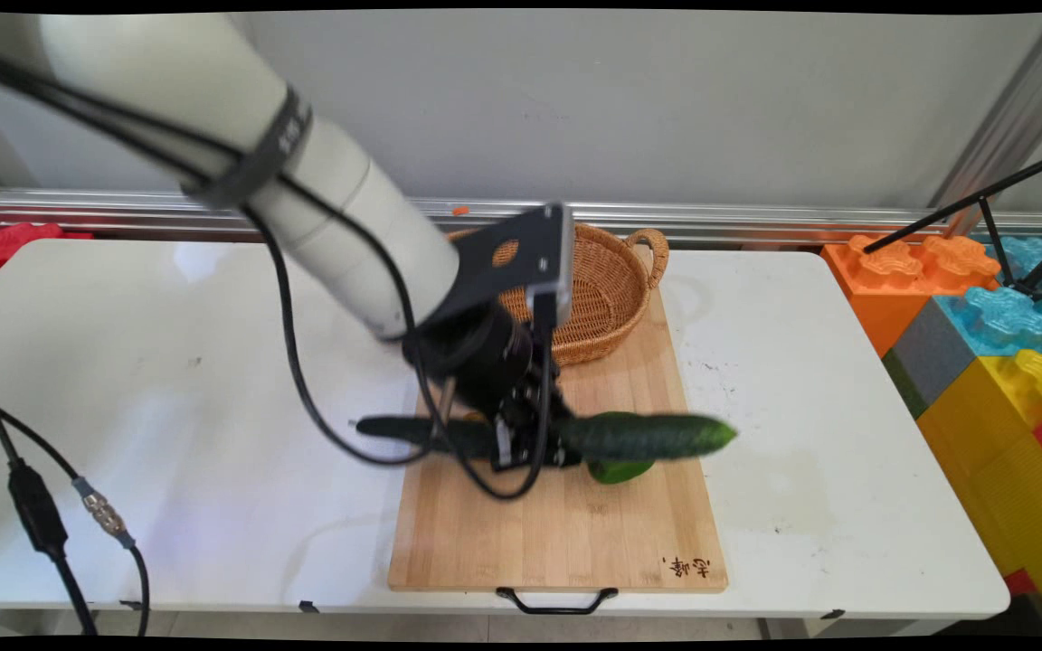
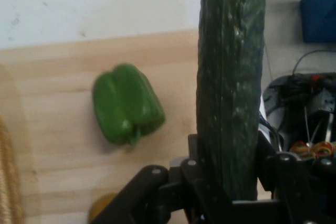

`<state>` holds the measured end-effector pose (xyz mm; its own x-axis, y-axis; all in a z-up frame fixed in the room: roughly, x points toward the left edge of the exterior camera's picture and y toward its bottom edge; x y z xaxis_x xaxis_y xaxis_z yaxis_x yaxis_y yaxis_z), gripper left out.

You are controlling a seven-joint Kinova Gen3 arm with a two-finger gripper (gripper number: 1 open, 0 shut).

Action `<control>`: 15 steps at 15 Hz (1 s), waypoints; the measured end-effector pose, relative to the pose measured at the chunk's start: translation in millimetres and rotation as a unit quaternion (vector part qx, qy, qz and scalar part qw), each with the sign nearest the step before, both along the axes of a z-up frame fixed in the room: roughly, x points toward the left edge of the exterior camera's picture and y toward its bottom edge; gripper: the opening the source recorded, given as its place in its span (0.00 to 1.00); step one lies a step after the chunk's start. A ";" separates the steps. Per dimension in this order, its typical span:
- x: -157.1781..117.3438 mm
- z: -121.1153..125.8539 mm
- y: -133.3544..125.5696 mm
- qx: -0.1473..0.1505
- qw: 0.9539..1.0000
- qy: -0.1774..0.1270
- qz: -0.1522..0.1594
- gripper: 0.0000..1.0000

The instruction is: Place the picked object on the cutting board

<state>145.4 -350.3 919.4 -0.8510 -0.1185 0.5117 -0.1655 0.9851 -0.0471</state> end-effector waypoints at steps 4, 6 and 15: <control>-2.4 -38.2 7.0 0.013 1.000 -0.010 0.008 0.00; -3.7 -56.4 6.7 0.016 1.000 -0.015 0.011 0.00; -12.1 -112.3 -1.7 0.012 1.000 -0.025 -0.008 0.00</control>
